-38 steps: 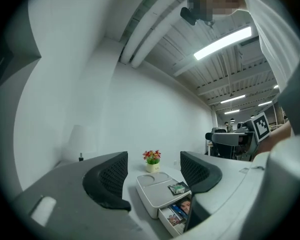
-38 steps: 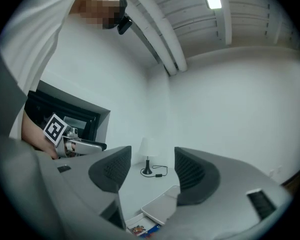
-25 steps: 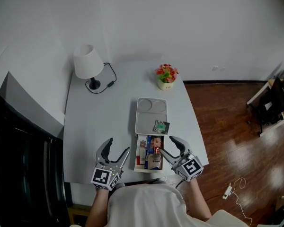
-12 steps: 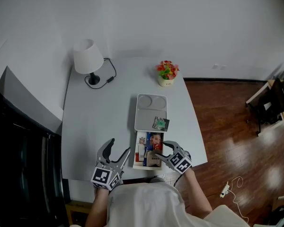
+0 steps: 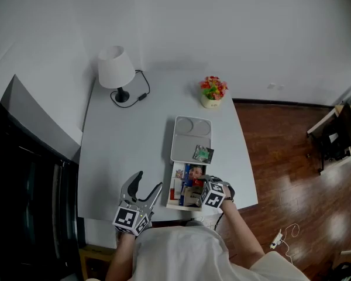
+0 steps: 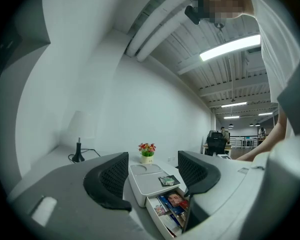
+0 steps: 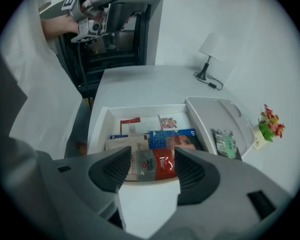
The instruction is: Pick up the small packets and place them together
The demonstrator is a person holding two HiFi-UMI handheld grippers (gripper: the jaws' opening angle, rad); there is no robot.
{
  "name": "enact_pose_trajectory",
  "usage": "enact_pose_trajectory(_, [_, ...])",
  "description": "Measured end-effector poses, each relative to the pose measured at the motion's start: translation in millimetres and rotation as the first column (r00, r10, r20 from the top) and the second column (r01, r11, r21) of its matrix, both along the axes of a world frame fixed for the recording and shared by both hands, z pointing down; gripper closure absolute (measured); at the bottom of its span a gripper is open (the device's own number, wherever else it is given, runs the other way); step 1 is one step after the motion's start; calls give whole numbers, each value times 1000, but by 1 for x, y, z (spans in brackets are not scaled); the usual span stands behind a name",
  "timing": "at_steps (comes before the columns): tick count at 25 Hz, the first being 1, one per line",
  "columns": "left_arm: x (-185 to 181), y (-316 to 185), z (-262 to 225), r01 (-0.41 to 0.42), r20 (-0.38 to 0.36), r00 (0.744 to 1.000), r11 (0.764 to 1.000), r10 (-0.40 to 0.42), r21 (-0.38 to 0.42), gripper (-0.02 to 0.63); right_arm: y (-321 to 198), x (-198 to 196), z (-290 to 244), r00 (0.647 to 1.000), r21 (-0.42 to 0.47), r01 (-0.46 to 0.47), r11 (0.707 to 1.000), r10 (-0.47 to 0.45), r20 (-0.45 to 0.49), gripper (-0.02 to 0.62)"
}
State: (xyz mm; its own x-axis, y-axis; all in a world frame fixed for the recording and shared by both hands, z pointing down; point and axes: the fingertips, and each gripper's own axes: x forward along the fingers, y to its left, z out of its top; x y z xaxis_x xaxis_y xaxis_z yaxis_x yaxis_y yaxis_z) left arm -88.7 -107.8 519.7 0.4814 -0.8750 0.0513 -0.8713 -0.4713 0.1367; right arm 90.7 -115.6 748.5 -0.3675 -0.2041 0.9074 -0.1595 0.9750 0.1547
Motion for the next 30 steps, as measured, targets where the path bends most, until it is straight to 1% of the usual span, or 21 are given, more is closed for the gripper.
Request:
enact_pose_trajectory(3, [-1,1,0,9,-5,1000,1000,-9,-3,304,-3,2,14,995,-18,47,999,-48,-88,333])
enact_pose_trajectory(11, [-6,3,1,29,-8,1000,1000,-29,-6,304,-5,-1,41,974,-65,83,994,-95,-207,331])
enact_pose_trajectory(14, [-7,2,0,25,-2,1000,1000,-25,-4,308,-7,-2,41,975,-70,74,995,-87,-204,339])
enact_pose_trajectory(18, [-7,-1,0,24,-7,1000,1000,-24,-4,308,-6,0,39,980,-77,70,995,-83,-180,401])
enact_pose_trajectory(19, [-6,-1,0,24,-10,1000,1000,-24,-6,308,-5,0,40,981,-79,75,994,-88,-173,434])
enact_pose_trajectory(20, [-6,-1,1,23,-12,1000,1000,-23,-8,308,-4,0,41,982,-76,78,994,-90,-168,442])
enact_pose_trajectory(23, [-5,-3,1,17,-13,1000,1000,-17,-7,308,-6,0,40,982,-45,83,996,-90,-168,465])
enact_pose_trajectory(24, [-5,-4,0,17,-15,1000,1000,-17,-6,308,-7,0,39,982,-37,84,996,-89,-169,484])
enact_pose_trajectory(30, [-7,-10,1,16,-22,1000,1000,-16,-7,308,-8,2,35,986,8,72,997,-70,-149,529])
